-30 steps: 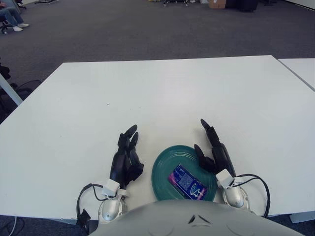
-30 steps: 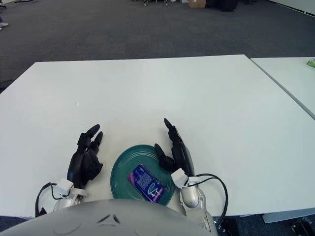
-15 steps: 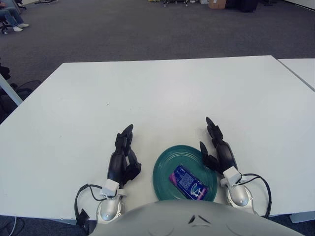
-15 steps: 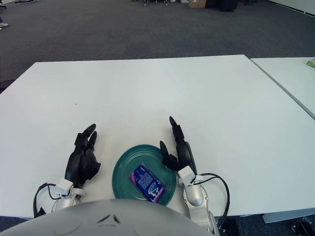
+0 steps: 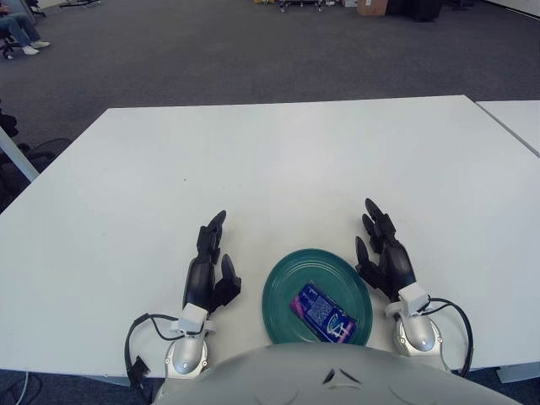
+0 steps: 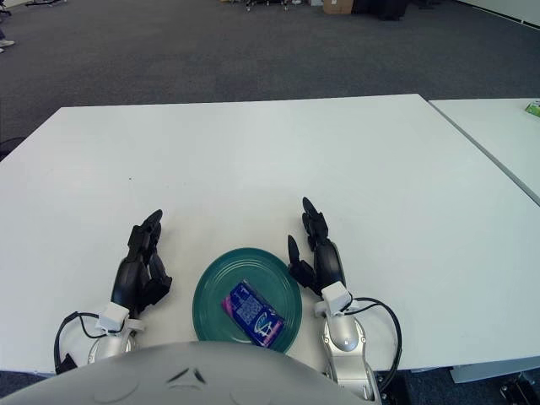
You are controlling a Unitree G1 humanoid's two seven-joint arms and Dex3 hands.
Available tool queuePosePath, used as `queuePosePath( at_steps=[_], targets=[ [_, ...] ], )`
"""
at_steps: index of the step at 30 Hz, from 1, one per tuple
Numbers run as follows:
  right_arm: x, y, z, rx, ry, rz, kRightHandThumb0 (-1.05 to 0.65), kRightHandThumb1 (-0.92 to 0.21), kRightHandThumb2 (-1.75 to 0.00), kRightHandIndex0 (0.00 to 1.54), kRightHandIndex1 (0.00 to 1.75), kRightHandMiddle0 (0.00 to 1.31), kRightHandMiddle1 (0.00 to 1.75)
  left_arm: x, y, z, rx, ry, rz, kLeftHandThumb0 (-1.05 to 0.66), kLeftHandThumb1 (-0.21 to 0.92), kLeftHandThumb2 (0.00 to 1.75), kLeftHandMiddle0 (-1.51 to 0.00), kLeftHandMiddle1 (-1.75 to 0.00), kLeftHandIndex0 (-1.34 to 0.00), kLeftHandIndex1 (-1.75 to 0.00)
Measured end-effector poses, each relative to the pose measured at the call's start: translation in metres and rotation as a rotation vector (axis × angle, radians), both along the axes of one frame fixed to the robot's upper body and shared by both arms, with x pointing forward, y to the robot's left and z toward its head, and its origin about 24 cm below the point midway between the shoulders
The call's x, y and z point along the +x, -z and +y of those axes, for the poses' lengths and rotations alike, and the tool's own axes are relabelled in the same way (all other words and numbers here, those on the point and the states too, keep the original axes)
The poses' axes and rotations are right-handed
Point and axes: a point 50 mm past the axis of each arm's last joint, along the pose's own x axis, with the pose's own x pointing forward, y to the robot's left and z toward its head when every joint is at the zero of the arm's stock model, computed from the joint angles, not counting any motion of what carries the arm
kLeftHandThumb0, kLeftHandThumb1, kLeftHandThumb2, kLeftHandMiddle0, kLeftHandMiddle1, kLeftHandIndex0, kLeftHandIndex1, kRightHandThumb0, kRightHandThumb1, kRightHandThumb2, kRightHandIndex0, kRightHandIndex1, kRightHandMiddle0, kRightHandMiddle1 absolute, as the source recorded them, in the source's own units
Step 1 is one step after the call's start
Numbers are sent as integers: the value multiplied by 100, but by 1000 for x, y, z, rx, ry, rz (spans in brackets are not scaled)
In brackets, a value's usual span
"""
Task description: Put the gum into the plate.
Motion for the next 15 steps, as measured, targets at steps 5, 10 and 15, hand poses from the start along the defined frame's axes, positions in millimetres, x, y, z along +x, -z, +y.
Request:
queuePosePath(
  at_steps=[5, 10, 15],
  targets=[
    [0, -1, -1, 11, 3, -11, -68, -92, -79, 19, 2, 0, 35, 1, 0, -1, -3, 5, -16, -99, 92, 99, -21, -1, 0, -55],
    [1, -1, -2, 45, 12, -1, -66, -92, -79, 20, 2, 0, 37, 1, 0, -2, -7, 9, -21, -98, 92, 100, -22, -1, 0, -56],
    [1, -2, -2, 59, 19, 12, -67, -92, -80, 20, 1, 0, 37, 2, 0, -4, -12, 11, -23, -100, 92, 100, -20, 0, 0, -54]
  ],
)
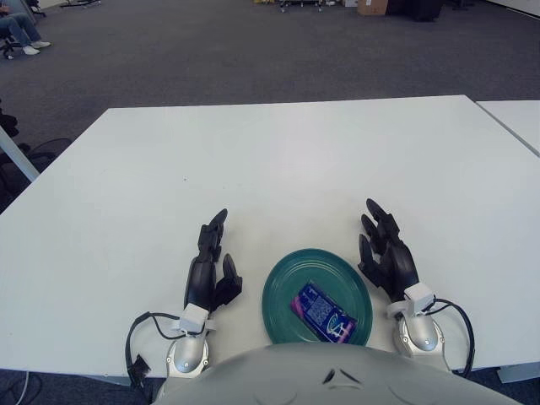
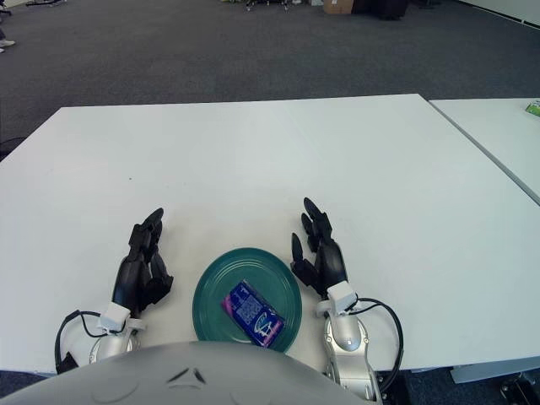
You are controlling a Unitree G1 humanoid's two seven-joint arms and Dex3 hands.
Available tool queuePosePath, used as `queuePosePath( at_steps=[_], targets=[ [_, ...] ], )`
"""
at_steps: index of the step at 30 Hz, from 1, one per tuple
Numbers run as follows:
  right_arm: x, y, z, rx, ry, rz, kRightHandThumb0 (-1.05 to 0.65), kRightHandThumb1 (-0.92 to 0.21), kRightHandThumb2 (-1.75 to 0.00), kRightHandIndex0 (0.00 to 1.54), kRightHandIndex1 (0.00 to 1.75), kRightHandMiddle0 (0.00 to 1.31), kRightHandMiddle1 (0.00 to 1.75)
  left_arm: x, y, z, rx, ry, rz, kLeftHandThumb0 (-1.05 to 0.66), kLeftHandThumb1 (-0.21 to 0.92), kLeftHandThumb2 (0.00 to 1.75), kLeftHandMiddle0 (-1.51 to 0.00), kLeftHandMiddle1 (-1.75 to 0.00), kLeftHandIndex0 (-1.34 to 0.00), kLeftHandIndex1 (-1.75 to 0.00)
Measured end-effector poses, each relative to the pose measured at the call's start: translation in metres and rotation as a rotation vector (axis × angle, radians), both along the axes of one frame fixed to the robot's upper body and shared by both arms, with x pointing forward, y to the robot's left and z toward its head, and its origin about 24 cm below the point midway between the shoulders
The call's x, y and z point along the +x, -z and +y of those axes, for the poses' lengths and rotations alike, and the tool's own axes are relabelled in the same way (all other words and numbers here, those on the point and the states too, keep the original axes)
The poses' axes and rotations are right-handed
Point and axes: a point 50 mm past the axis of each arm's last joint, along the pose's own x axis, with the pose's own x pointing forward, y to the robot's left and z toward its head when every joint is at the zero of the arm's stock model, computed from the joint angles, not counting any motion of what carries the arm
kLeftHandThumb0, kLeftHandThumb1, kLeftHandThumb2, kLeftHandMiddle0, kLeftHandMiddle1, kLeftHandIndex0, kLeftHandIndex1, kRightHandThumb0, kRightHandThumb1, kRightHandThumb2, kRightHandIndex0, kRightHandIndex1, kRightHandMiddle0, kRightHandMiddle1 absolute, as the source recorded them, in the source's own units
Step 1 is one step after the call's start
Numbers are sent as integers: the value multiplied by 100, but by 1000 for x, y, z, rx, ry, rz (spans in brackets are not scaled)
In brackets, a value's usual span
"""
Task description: Put the gum into the plate.
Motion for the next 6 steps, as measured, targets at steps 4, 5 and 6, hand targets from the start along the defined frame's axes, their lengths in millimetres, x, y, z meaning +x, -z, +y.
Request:
queuePosePath(
  at_steps=[4, 5, 6],
  targets=[
    [0, 0, 0, 3, 5, 5, -67, -92, -81, 21, 2, 0, 38, 1, 0, -1, -4, 2, -3, -101, 92, 100, -19, 0, 0, -52],
    [0, 0, 0, 4, 6, 6, -67, -92, -81, 21, 2, 0, 38, 2, 0, -1, -4, 3, -4, -101, 92, 100, -18, 0, 0, -51],
    [0, 0, 0, 4, 7, 7, -67, -92, -81, 22, 2, 0, 38, 2, 0, -1, -4, 4, -5, -101, 92, 99, -18, 0, 0, -50]
  ],
)
